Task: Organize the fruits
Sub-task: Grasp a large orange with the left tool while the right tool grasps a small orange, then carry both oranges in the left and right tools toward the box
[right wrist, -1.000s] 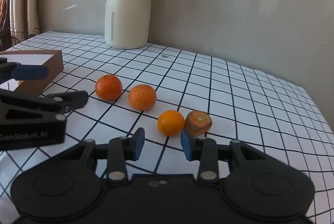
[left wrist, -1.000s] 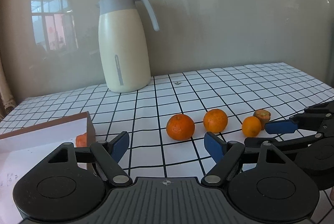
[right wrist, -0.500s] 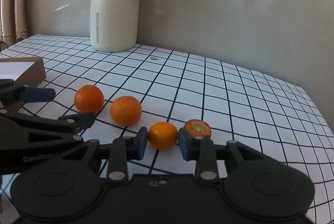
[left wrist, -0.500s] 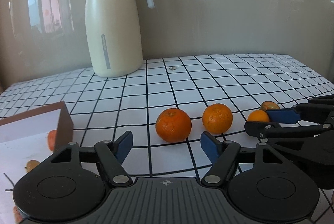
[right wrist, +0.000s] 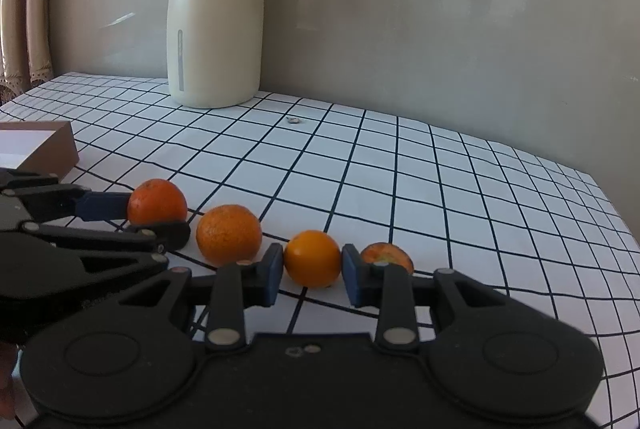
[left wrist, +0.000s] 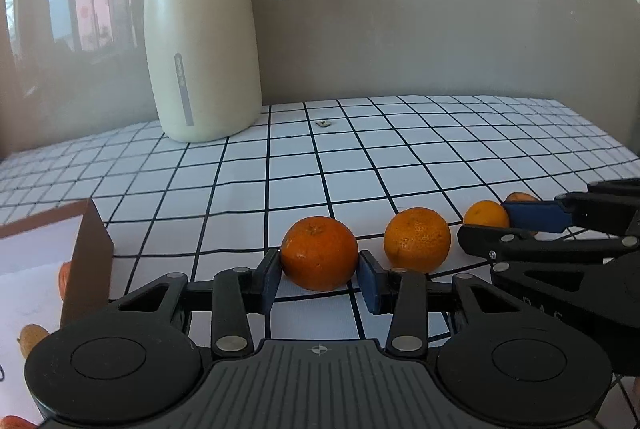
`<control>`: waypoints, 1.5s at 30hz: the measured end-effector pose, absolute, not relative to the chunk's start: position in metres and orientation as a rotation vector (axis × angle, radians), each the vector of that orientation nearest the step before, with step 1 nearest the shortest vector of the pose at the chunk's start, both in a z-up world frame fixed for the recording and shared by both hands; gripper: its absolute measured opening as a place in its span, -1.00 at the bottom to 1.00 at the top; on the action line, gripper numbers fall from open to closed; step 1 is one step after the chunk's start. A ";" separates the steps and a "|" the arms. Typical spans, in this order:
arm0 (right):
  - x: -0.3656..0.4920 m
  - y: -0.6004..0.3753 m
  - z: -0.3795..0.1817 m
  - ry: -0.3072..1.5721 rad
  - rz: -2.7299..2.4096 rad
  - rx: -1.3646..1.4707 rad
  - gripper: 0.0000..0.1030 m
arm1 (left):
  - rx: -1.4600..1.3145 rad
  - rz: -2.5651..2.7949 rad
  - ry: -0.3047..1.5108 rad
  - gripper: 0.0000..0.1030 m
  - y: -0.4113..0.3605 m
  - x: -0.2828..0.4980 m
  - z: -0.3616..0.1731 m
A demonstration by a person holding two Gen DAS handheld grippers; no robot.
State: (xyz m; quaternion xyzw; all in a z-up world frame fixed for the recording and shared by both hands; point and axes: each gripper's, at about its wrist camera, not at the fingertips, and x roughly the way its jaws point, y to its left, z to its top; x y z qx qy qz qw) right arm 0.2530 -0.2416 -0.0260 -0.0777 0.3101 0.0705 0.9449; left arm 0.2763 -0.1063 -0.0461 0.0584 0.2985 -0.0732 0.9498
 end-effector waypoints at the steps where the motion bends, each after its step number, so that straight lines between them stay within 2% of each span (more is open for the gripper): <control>1: 0.253 -0.242 -0.026 0.633 0.144 -0.160 -0.57 | 0.115 -0.152 0.607 -0.21 -0.106 0.277 -0.046; 13: 0.233 -0.233 -0.008 0.585 0.143 -0.192 -0.57 | 0.117 -0.157 0.574 -0.21 -0.095 0.252 -0.030; 45: 0.129 -0.186 0.038 0.441 0.235 -0.238 -0.57 | 0.139 -0.083 0.363 -0.21 -0.019 0.116 0.022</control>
